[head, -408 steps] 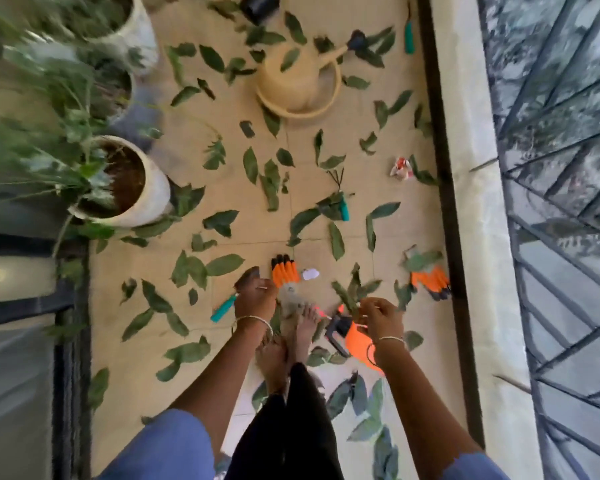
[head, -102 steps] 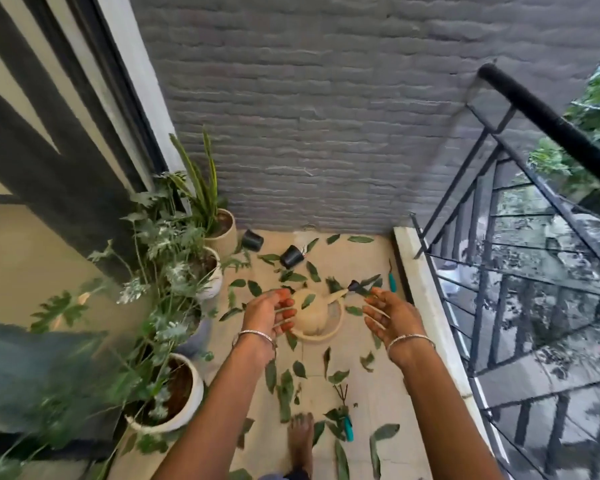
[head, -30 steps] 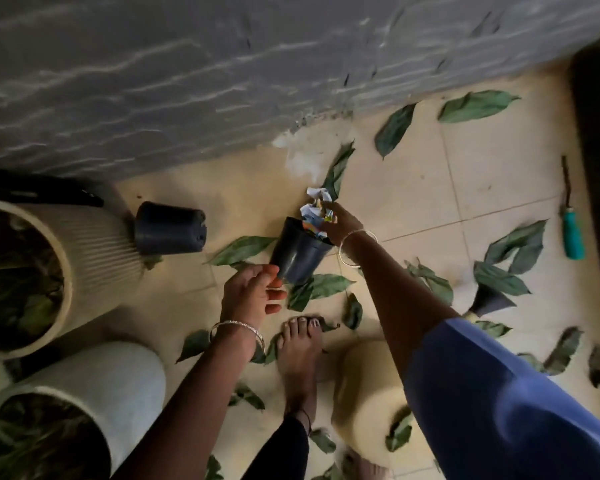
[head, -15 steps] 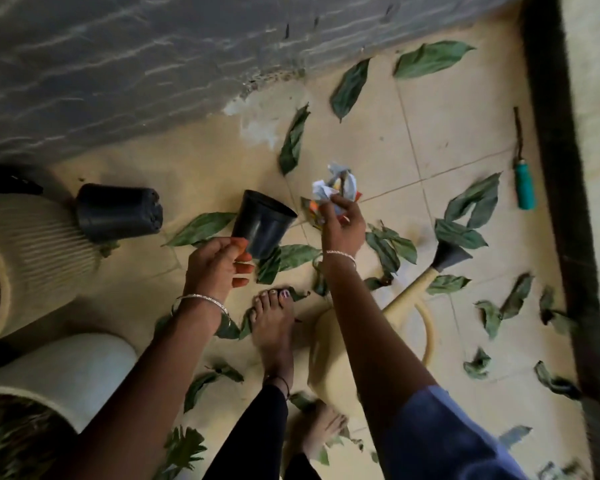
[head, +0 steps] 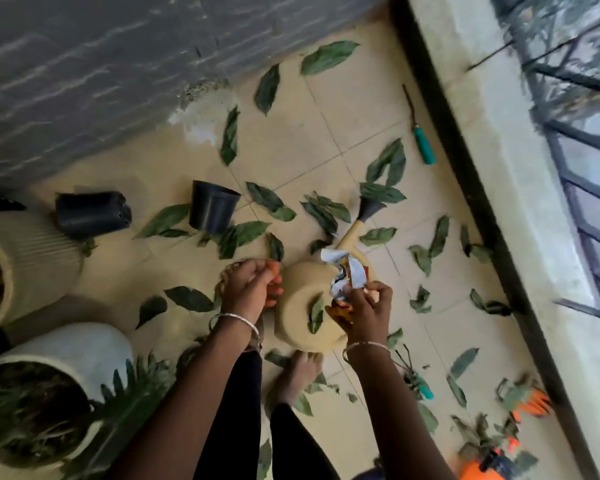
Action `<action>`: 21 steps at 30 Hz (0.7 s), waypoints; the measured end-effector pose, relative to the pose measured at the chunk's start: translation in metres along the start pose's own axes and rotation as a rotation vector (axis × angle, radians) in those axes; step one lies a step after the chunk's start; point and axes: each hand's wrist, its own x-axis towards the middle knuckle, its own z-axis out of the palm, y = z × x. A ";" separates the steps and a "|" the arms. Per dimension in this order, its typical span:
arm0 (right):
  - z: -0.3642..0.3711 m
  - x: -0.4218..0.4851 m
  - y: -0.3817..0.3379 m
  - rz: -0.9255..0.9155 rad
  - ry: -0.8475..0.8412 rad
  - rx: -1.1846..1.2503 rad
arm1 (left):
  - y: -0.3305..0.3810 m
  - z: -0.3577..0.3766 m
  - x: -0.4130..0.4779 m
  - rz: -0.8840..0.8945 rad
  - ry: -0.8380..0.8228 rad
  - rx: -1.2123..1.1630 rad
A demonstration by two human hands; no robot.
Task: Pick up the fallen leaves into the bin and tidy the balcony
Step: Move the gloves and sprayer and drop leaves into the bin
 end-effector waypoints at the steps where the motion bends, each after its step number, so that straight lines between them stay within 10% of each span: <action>1: -0.014 -0.014 -0.007 0.016 -0.007 0.031 | 0.001 0.009 -0.018 0.017 -0.072 0.016; 13: -0.174 -0.214 -0.084 -0.335 -0.173 -0.071 | 0.027 0.114 -0.311 0.189 -0.512 0.165; 21: -0.291 -0.323 -0.126 -0.354 0.026 0.229 | 0.037 0.167 -0.430 0.037 -0.658 0.110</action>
